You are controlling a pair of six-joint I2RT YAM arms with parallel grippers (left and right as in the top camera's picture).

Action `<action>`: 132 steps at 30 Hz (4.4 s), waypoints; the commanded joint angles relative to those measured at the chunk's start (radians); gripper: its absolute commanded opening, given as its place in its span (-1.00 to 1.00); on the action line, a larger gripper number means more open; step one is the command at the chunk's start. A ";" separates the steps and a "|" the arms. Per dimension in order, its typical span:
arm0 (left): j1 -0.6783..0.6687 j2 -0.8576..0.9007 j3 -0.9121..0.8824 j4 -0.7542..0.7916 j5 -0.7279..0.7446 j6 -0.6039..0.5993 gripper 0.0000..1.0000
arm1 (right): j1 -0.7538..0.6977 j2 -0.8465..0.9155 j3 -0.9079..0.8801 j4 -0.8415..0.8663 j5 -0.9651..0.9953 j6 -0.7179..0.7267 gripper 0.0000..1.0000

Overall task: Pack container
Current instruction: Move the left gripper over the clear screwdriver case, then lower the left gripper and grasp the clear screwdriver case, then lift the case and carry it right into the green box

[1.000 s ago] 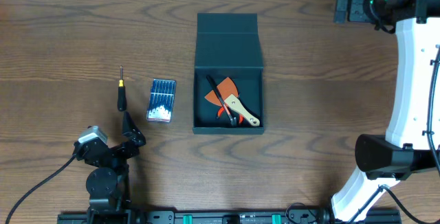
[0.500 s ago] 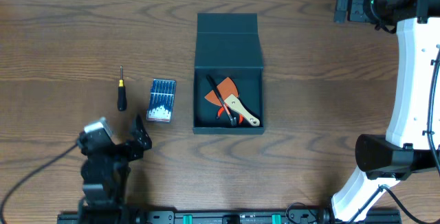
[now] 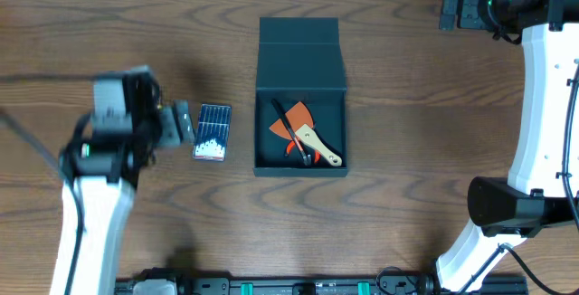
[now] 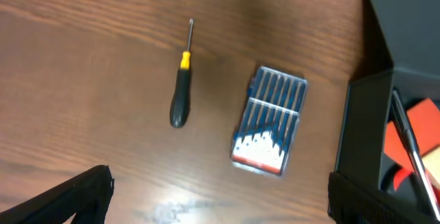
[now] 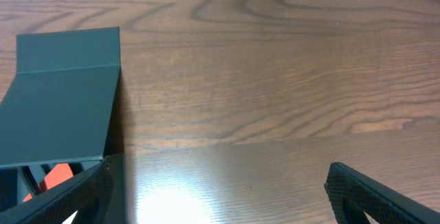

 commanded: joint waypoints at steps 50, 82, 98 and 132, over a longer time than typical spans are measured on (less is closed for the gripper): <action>-0.156 0.689 0.066 0.155 -0.018 0.078 0.97 | -0.002 -0.006 0.005 -0.001 -0.003 0.016 0.98; -0.156 0.767 0.065 0.169 0.058 0.051 0.65 | -0.002 -0.006 0.005 -0.001 -0.003 0.016 0.99; -0.156 0.765 0.066 0.139 0.053 0.051 0.23 | -0.002 -0.006 0.005 -0.001 -0.003 0.016 0.99; -0.201 0.315 0.366 -0.125 0.098 0.050 -0.17 | -0.002 -0.006 0.005 -0.001 -0.003 0.016 0.99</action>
